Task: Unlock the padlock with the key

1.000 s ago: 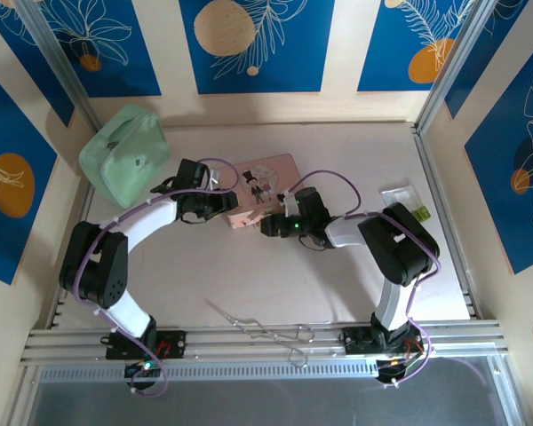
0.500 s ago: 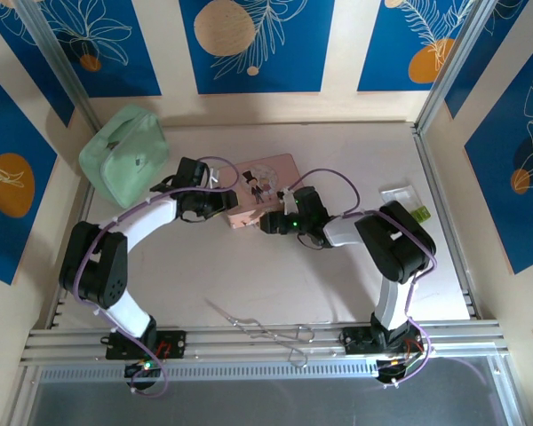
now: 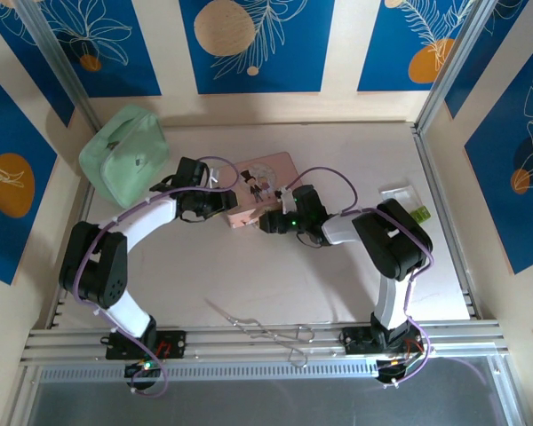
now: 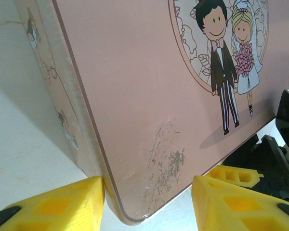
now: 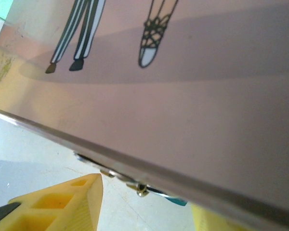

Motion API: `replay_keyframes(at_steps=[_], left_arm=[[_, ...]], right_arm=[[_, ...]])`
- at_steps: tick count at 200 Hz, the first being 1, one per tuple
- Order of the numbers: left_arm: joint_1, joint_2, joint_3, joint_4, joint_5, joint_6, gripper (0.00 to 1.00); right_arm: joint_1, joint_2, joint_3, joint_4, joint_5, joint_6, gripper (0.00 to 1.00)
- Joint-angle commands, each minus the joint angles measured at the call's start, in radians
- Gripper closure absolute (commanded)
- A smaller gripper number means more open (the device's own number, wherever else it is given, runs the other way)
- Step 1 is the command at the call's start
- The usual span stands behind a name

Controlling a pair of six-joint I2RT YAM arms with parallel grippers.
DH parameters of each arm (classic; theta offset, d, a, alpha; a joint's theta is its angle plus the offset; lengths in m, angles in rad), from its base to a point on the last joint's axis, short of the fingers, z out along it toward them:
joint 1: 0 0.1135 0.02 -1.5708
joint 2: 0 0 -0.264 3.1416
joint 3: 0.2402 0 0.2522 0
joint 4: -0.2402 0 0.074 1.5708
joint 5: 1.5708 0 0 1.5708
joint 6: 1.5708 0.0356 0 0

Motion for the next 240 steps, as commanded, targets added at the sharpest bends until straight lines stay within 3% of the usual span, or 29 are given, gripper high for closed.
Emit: replay_keyframes(at_steps=[1,72,187,240], left_arm=[[0.014,0.003,0.034,-0.022,-0.004,0.018,0.49],[0.014,0.006,0.028,-0.017,-0.004,0.020,0.50],[0.014,0.013,0.032,-0.008,-0.001,0.015,0.50],[0.013,0.022,0.028,0.001,-0.001,0.014,0.50]], right_arm=[[0.015,0.007,-0.018,-0.026,-0.025,-0.008,0.50],[0.027,0.003,-0.039,-0.022,-0.011,0.006,0.61],[0.028,-0.004,-0.067,-0.016,0.008,0.043,0.93],[0.031,-0.041,-0.132,-0.008,0.017,0.066,0.99]])
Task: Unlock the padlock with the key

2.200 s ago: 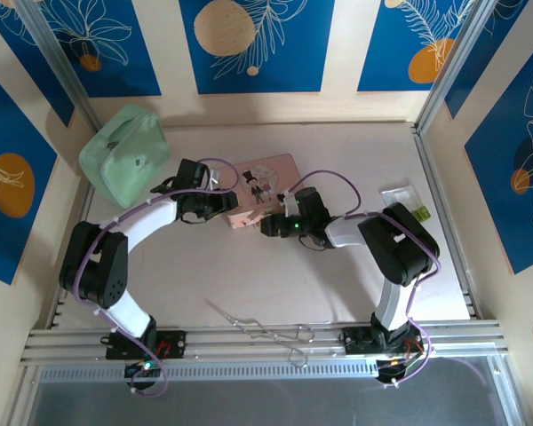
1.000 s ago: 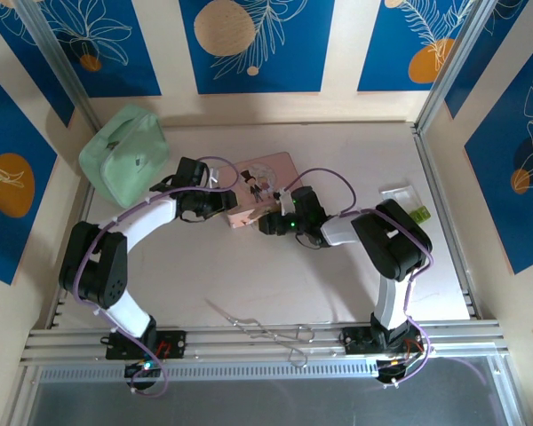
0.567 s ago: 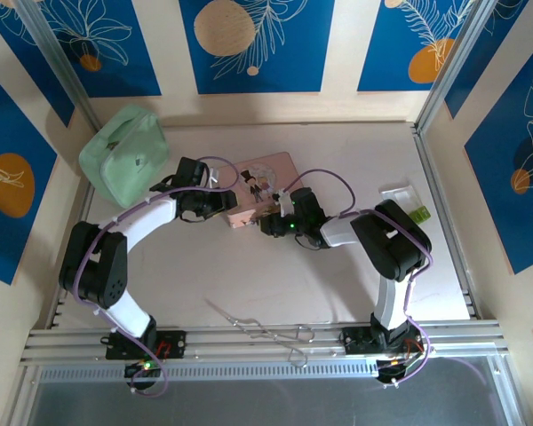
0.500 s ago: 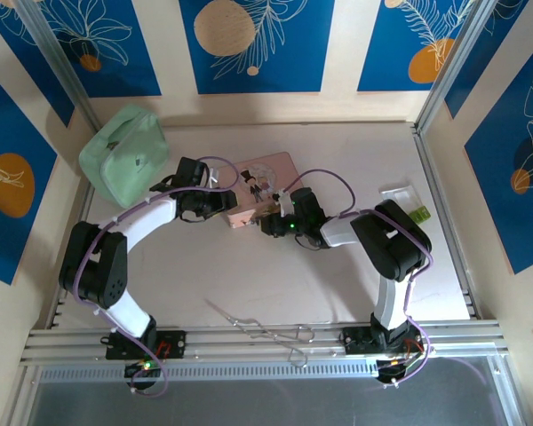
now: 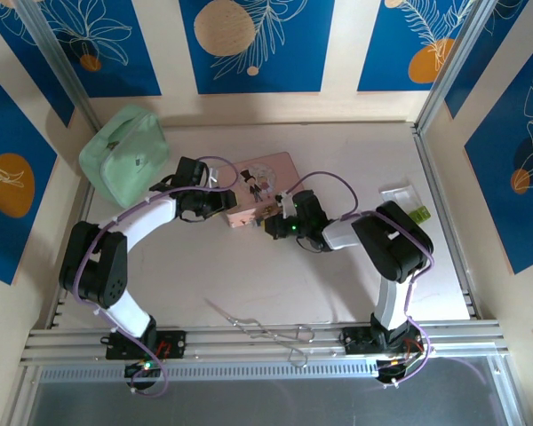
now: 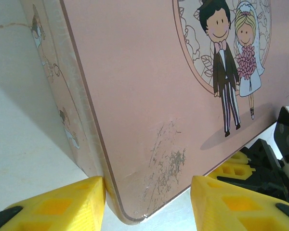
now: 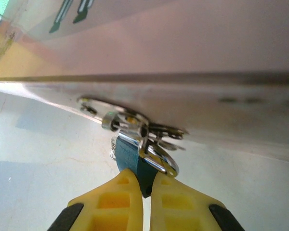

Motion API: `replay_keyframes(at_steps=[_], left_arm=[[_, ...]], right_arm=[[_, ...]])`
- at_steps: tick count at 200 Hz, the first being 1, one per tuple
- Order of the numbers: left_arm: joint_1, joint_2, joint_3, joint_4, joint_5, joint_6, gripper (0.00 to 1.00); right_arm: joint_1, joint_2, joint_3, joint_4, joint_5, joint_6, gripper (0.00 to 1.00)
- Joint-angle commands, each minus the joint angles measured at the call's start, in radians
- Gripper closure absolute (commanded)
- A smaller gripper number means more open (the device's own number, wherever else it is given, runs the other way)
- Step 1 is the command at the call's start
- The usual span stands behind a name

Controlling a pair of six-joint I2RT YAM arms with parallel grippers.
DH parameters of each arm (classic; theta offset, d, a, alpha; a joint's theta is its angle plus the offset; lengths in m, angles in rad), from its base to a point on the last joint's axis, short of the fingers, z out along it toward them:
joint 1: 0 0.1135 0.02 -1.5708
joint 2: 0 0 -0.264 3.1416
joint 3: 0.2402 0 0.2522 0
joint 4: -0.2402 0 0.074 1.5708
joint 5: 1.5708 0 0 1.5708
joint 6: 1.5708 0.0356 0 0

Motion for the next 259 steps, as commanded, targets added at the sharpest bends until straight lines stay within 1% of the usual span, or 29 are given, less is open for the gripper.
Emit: replay_keyframes(at_steps=[1,35,70,109,194,259], left_arm=[[0.010,0.021,0.027,0.000,0.003,0.015,0.50],[0.012,0.032,0.036,-0.008,-0.009,0.030,0.50],[0.016,0.039,0.034,0.005,-0.005,0.029,0.50],[0.016,0.051,0.031,0.024,0.006,0.021,0.50],[0.016,0.072,0.025,0.037,-0.006,0.020,0.51],[0.016,0.058,0.007,0.046,-0.011,0.015,0.51]], right_arm=[[0.014,-0.014,-0.057,-0.072,-0.009,0.035,1.00],[0.058,-0.037,-0.091,-0.060,0.000,0.073,1.00],[0.090,-0.035,-0.094,-0.064,0.018,0.148,1.00],[0.092,-0.042,-0.117,-0.070,0.058,0.218,1.00],[0.098,-0.058,-0.113,-0.140,0.096,0.257,1.00],[0.075,-0.068,-0.135,-0.101,0.084,0.271,1.00]])
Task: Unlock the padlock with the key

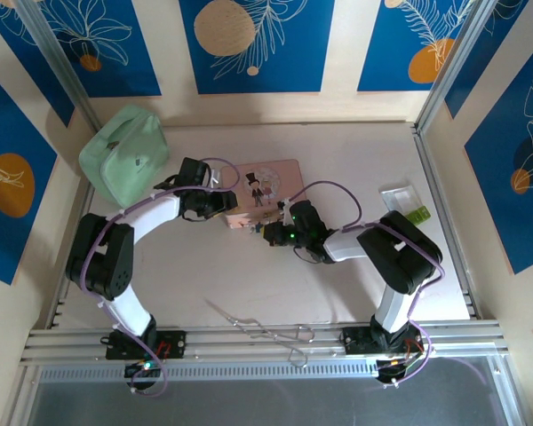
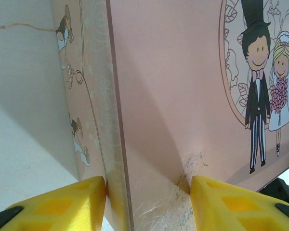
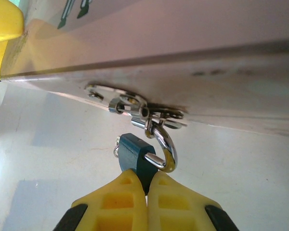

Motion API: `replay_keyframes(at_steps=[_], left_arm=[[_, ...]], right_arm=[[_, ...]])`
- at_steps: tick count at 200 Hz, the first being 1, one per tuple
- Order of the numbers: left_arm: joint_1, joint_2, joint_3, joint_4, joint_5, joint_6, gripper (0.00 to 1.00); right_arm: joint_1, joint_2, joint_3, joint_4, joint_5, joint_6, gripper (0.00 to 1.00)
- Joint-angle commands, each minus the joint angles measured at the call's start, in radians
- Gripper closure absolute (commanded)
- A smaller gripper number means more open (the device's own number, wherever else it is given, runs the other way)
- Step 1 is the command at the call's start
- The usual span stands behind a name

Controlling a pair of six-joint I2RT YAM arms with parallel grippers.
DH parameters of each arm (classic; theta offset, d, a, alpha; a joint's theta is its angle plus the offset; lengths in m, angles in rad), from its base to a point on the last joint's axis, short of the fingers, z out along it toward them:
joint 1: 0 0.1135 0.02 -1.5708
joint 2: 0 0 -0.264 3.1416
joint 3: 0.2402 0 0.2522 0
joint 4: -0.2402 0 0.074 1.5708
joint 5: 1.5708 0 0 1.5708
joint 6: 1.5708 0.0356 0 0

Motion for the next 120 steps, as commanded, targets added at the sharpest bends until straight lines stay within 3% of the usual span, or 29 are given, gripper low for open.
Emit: replay_keyframes(at_steps=[1,120], left_arm=[[0.010,-0.007,-0.005,0.018,-0.007,0.008,0.51],[0.011,-0.016,0.003,0.014,0.006,0.011,0.51]], right_arm=[[-0.007,0.016,-0.052,-0.127,-0.028,0.053,1.00],[-0.031,0.042,-0.046,-0.120,-0.071,0.063,1.00]])
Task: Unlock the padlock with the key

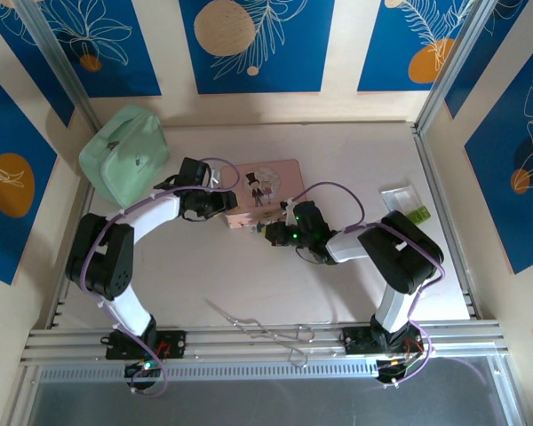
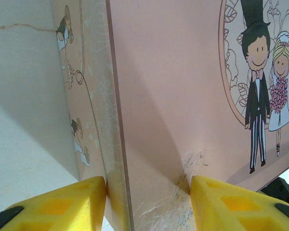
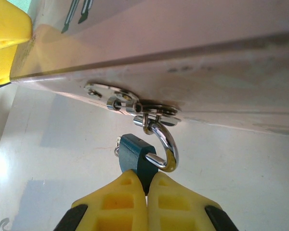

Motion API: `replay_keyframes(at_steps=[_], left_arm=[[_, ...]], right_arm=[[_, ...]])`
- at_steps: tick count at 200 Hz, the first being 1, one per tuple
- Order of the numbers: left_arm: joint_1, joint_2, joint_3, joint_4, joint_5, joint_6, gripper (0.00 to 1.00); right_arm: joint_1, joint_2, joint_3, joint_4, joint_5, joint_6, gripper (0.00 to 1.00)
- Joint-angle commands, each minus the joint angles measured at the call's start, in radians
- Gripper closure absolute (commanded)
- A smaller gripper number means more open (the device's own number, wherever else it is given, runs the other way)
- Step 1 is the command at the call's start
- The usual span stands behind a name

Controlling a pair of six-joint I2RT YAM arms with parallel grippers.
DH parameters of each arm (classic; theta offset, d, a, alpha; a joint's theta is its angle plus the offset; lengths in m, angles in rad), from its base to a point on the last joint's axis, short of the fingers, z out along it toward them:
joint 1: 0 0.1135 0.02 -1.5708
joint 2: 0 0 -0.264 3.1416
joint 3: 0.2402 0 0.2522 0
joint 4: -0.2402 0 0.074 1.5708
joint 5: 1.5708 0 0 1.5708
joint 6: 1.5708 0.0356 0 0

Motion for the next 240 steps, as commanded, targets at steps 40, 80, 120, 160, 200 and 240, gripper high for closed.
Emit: replay_keyframes(at_steps=[40,80,120,160,200,240], left_arm=[[0.008,-0.056,0.011,0.018,0.031,-0.013,0.47],[0.003,-0.120,-0.040,0.070,0.025,-0.067,0.42],[-0.025,-0.131,-0.074,0.095,0.021,-0.079,0.24],[-0.035,-0.170,-0.089,0.070,-0.065,-0.073,0.18],[-0.034,-0.139,-0.083,0.071,-0.060,-0.087,0.23],[-0.034,-0.098,-0.076,0.063,-0.065,-0.093,0.26]], right_arm=[[0.004,0.046,0.001,-0.218,-0.025,0.043,1.00],[0.022,0.047,0.020,-0.252,-0.013,0.035,1.00],[0.024,0.050,0.026,-0.255,-0.013,0.030,1.00],[0.027,0.054,0.028,-0.259,-0.014,0.027,1.00],[0.029,0.058,0.032,-0.264,-0.016,0.026,1.00],[0.035,0.060,0.036,-0.267,-0.014,0.023,1.00]])
